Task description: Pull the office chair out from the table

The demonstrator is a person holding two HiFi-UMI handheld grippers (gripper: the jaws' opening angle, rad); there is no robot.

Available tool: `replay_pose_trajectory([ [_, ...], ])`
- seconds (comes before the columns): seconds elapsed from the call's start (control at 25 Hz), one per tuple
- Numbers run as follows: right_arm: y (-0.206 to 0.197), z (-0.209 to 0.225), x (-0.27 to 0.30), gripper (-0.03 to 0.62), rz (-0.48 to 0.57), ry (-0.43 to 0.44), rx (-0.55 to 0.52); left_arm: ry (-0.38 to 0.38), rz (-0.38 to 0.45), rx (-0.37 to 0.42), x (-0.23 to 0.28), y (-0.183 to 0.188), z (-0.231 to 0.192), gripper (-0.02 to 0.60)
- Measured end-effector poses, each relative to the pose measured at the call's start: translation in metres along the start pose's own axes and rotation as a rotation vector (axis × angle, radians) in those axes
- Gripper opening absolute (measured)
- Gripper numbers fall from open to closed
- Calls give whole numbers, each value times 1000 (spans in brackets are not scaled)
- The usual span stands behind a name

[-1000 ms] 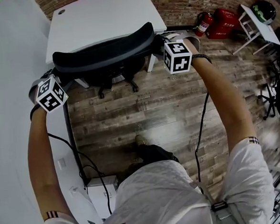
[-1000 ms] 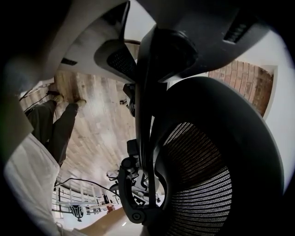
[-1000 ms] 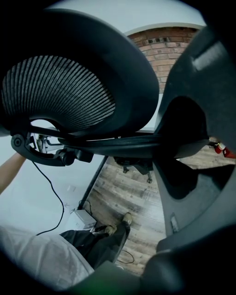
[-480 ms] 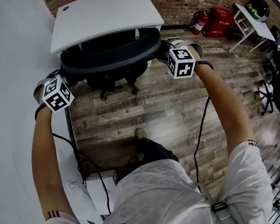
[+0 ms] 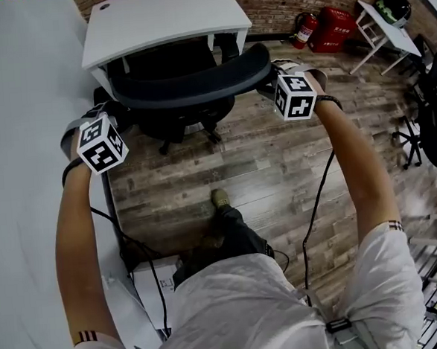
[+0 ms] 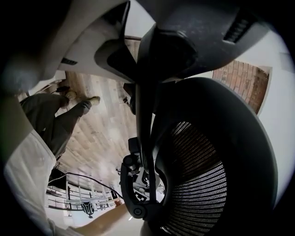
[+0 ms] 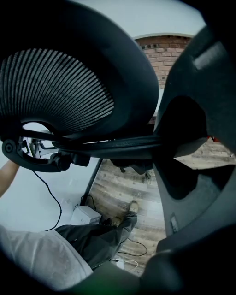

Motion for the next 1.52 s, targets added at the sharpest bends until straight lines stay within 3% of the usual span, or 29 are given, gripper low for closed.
replay_pose_trajectory([
  [0.68,21,-109,-75,146,-5,-26,0,7,50,19,-57,18,120,132],
  [1.12,32,-182,-131,146,30,-46,-27,5,13,-13,-99,37,202,133],
  [1.52,46,-227,-167,146,23,-36,-9,-11,37,7,-130,41,247,133],
])
Point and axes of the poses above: the fingertips, and each gripper's own axes: x forward along the fingers, z to its right, y out of its top, the point moved 1 cm from there along -x, backward along the fingers, and after that the axes turned 6 degrees about -x, right-handed, at the moved point
